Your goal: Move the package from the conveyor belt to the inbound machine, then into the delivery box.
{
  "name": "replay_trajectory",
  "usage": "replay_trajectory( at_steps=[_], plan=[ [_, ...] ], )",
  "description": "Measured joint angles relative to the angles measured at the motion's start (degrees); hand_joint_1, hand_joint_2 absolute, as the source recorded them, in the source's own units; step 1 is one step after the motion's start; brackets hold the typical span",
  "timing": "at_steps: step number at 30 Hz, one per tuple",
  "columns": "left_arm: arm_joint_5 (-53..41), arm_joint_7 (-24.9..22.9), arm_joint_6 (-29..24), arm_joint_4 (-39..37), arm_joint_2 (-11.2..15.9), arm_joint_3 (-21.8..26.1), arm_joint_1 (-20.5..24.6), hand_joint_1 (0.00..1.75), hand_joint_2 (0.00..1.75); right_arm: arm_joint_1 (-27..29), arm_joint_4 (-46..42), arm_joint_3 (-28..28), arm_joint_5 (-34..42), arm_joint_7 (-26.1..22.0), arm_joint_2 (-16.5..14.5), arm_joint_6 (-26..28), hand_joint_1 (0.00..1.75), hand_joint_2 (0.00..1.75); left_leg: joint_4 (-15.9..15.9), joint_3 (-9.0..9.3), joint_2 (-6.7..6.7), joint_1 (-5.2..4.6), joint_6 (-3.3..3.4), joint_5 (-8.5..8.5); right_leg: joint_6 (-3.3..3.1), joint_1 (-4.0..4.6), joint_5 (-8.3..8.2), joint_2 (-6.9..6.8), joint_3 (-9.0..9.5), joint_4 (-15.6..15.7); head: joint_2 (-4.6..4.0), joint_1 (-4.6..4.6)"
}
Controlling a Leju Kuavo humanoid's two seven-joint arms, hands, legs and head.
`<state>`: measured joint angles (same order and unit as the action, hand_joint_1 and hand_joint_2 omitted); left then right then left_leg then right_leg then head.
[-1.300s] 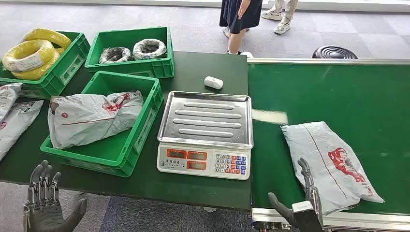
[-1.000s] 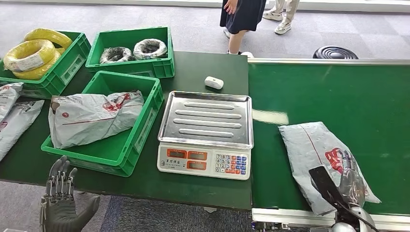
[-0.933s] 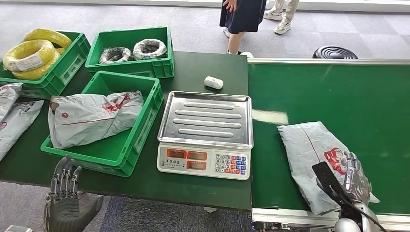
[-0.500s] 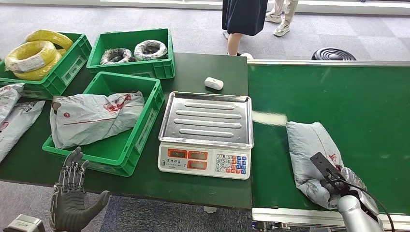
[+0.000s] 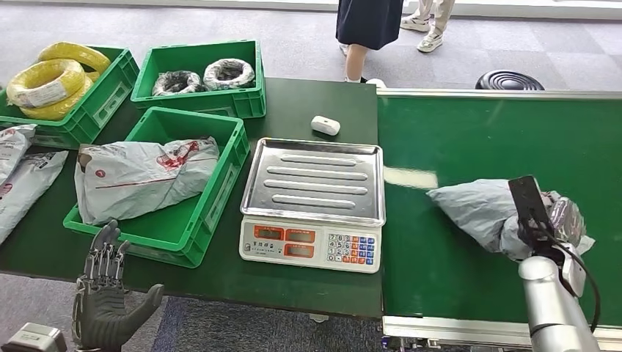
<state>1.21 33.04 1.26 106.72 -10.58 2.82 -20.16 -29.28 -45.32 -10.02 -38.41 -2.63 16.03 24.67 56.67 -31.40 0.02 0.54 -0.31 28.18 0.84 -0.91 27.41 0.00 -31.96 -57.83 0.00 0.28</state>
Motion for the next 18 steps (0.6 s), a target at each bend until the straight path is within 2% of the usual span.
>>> replay_trajectory(
  at_steps=[6, 8, 10, 13, 14, 18],
  plan=[
    [0.2, 0.5, -0.1, -0.1, 0.0, -0.1, 0.2, 0.0, 1.75, -1.1, -8.4, -0.7, 1.6, -2.9, -0.5, 2.2, 1.75, 1.75, 0.0, -0.18, -0.02, -0.01, 0.0, 0.0, 0.01, 0.0, 0.01, -0.01, -0.11, 0.0, 0.0, 0.0],
    [0.4, 0.7, -0.1, -0.3, 0.0, -0.3, 0.5, 0.0, 1.75, -2.0, -10.6, -0.2, 0.9, -3.5, -0.9, 1.2, 1.75, 1.75, 0.0, -0.26, 0.01, -0.01, 0.0, 0.0, 0.0, 0.0, 0.0, 0.02, -0.15, 0.0, 0.0, -0.01],
    [0.5, 0.8, -0.1, -0.7, 0.2, -0.7, 1.2, 0.0, 1.75, -3.9, -12.5, 1.4, 0.8, -3.2, -1.7, -4.7, 1.75, 1.75, 0.0, -0.27, 0.13, 0.0, 0.0, 0.0, -0.05, 0.01, -0.03, 0.08, -0.16, 0.0, 0.0, 0.0],
    [0.5, 1.0, 0.6, -1.9, 0.6, -1.6, 3.2, 0.0, 1.75, -7.6, -13.9, 6.3, 1.5, -4.0, -3.8, -19.4, 1.75, 1.75, 0.0, -0.16, 0.31, 0.03, -0.04, -0.04, -0.12, 0.05, -0.09, 0.24, -0.19, 0.0, 0.0, 0.0],
    [0.5, 1.0, 0.9, -2.4, 0.7, -1.9, 3.9, 0.0, 1.75, -8.6, -14.0, 8.3, 0.9, -4.5, -4.7, -22.4, 1.75, 1.75, 0.0, -0.13, 0.32, 0.04, -0.07, -0.08, -0.13, 0.07, -0.1, 0.25, -0.2, -0.1, 0.0, -0.01],
    [0.4, 1.0, 2.2, -4.1, 1.2, -3.0, 6.6, 0.0, 1.75, -12.6, -12.7, 16.9, -3.3, -6.5, -9.4, -26.7, 1.75, 1.75, 0.0, -0.2, 0.15, 0.07, -0.14, -0.23, -0.13, 0.1, -0.11, 0.12, -0.29, -0.1, 0.0, -0.01]
  ],
)
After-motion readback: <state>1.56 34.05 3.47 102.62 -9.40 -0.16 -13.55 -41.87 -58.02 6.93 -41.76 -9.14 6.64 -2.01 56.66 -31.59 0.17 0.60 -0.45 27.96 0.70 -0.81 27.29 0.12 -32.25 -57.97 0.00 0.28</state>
